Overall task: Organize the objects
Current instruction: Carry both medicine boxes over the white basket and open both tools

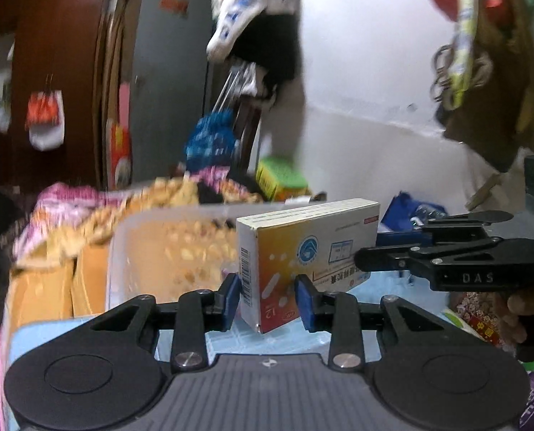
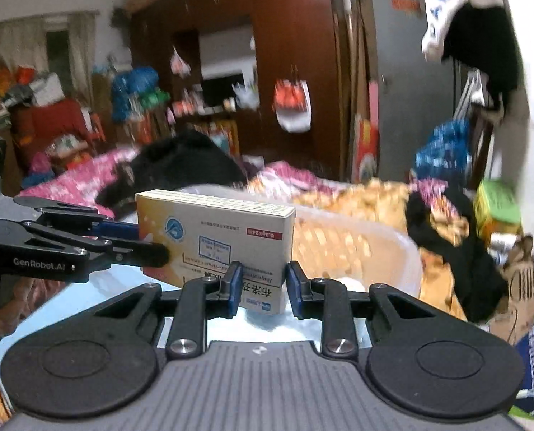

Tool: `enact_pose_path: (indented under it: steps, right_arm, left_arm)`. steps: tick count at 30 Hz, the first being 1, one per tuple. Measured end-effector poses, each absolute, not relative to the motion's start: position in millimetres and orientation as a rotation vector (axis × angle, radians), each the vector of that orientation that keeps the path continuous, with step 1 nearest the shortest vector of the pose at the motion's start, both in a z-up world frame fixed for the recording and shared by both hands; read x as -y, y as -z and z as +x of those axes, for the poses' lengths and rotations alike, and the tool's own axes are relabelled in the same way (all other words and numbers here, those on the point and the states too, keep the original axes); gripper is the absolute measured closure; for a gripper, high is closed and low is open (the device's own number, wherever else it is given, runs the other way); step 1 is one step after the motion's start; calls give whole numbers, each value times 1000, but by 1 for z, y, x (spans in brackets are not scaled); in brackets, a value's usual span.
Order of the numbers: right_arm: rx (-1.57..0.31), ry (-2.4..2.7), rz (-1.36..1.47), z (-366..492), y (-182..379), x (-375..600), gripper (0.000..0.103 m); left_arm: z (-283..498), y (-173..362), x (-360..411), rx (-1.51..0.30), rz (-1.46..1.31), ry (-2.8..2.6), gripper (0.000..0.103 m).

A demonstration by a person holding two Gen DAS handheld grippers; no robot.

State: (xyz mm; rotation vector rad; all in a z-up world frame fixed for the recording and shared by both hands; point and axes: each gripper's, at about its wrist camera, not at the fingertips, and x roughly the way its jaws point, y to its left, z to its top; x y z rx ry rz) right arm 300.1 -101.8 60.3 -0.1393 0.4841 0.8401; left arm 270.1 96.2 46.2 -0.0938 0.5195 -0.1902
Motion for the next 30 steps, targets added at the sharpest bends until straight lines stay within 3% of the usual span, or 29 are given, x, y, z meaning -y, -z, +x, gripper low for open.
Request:
enact_pose_path:
  steps: [4, 7, 9, 11, 16, 22, 30]
  right_arm:
    - [-583, -815, -166, 316, -55, 93, 72]
    - [-593, -810, -151, 313, -54, 97, 60]
    - [-546, -784, -130, 309, -61, 107, 17]
    - [-476, -738, -122, 298, -67, 123, 1]
    - [-333, -730, -43, 243, -65, 176, 0]
    - [-239, -808, 79, 156, -20, 230, 0]
    - [-183, -929, -60, 97, 20, 202, 0]
  left_arm:
    - [285, -39, -97, -591, -93, 156, 62]
    - [282, -41, -98, -573, -86, 112, 52]
    - [270, -48, -102, -513, -95, 75, 20]
    - [250, -56, -104, -435, -98, 56, 16]
    - [169, -63, -93, -294, -76, 112, 14]
    - [70, -25, -77, -204, -74, 152, 14]
    - [47, 33, -84, -263, -44, 205, 14]
